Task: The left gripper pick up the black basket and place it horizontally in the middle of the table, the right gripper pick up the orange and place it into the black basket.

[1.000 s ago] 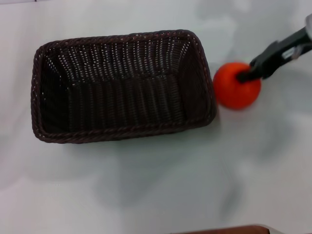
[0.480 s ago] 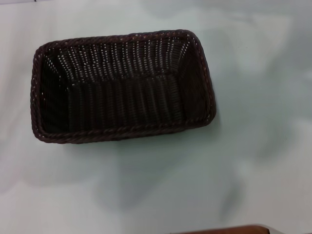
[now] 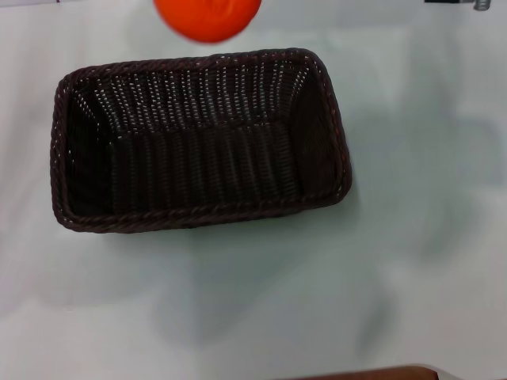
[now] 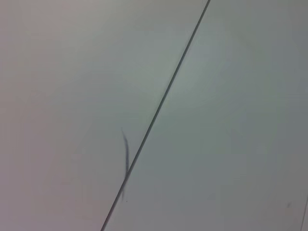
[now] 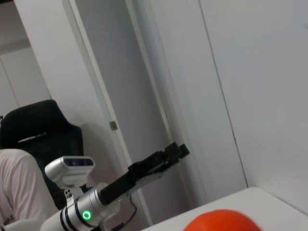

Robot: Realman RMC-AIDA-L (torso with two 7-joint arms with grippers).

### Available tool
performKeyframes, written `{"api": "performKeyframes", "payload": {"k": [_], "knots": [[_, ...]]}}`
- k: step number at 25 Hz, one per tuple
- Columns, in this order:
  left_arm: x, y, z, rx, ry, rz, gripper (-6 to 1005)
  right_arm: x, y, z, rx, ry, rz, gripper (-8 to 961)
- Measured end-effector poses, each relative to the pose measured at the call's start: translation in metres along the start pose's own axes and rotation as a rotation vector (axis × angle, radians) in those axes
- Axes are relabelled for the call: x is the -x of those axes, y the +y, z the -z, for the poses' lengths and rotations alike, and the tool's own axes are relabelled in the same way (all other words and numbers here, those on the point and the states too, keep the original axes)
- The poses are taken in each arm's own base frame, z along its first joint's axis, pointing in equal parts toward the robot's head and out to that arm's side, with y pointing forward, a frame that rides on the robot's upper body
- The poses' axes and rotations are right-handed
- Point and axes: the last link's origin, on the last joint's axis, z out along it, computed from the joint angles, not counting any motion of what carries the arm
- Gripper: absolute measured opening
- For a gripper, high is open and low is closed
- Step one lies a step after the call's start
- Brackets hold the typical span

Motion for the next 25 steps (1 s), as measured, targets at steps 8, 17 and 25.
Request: {"api": "performKeyframes", "payload": {"k": [8,17,25], "knots": [[0.000,0.000,0.003,-0.002,-0.001,0.000,539,0.005,0.001,0.014,0.021,0.054,-0.017,473],[0.000,0.001,0.006,0.000,0.001,0.001,540,0.020,0.002,0.077,0.198,0.447,0.065,761],[0.000,0.001,0.014,-0.021,0.036,0.016,540,0.100,0.015,0.132,0.751,0.926,0.089,921]]}}
